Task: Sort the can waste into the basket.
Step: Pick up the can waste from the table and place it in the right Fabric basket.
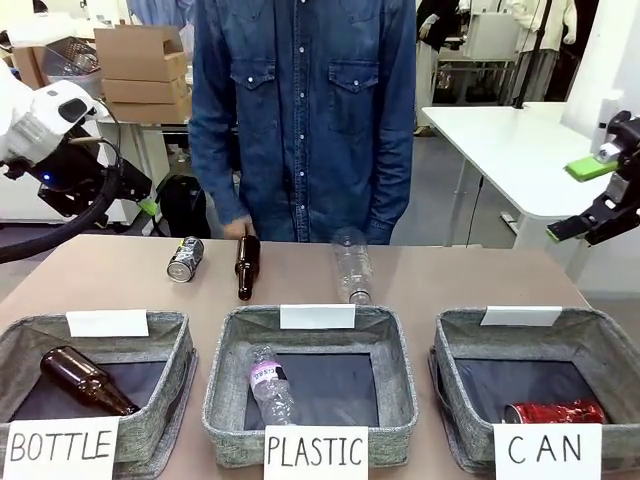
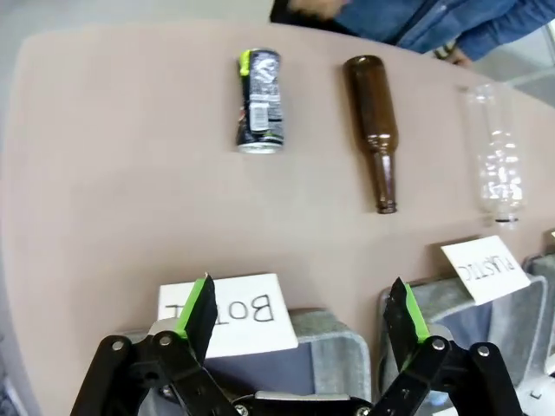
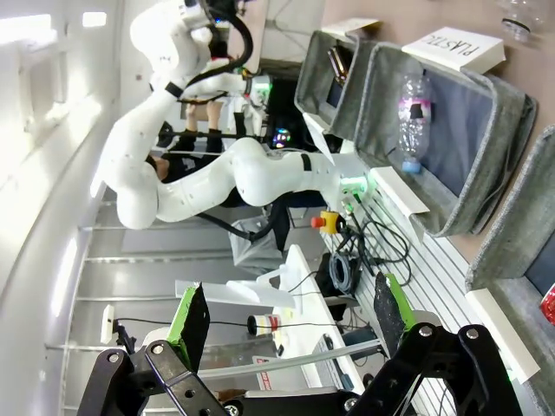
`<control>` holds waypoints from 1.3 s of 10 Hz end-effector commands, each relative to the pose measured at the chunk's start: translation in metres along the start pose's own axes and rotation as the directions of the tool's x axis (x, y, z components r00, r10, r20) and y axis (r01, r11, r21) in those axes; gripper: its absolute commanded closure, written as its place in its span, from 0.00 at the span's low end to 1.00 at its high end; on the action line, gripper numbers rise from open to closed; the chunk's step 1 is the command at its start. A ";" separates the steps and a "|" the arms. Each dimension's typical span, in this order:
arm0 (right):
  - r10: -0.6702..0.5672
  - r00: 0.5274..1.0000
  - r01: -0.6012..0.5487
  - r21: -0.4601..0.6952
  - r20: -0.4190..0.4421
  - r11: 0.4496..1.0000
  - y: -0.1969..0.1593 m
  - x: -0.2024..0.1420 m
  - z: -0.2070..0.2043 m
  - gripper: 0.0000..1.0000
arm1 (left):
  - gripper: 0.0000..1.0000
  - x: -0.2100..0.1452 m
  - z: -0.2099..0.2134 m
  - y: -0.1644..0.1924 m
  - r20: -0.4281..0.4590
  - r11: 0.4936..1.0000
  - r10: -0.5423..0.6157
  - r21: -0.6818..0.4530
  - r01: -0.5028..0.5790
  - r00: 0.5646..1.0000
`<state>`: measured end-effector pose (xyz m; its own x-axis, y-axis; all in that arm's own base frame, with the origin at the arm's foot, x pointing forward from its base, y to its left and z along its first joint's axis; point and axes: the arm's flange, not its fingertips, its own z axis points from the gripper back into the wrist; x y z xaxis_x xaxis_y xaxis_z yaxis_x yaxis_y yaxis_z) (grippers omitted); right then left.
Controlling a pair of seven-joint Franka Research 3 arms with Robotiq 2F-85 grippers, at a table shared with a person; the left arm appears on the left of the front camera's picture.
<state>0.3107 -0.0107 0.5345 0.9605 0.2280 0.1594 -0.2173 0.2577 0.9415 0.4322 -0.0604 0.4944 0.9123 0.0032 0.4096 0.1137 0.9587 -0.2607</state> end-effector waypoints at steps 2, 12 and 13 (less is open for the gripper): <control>0.017 1.000 -0.017 -0.002 -0.009 1.000 0.001 0.000 0.002 0.00 | 0.00 0.070 -0.040 0.019 -0.147 0.997 -0.004 0.080 0.016 0.989; 0.017 1.000 -0.017 -0.002 -0.009 1.000 0.001 0.000 0.002 0.00 | 0.00 -0.052 0.070 0.101 -0.016 0.859 -0.201 -0.483 0.168 0.979; 0.017 1.000 -0.017 -0.002 -0.009 1.000 0.001 0.000 0.002 0.00 | 0.00 -0.042 0.060 0.092 -0.016 0.856 -0.205 -0.488 0.171 0.979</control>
<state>0.3107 -0.0108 0.5346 0.9604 0.2284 0.1596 -0.2177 0.2575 0.9414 0.3570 0.0616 0.5110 0.8777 -0.1948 0.4377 0.4365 0.7020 -0.5627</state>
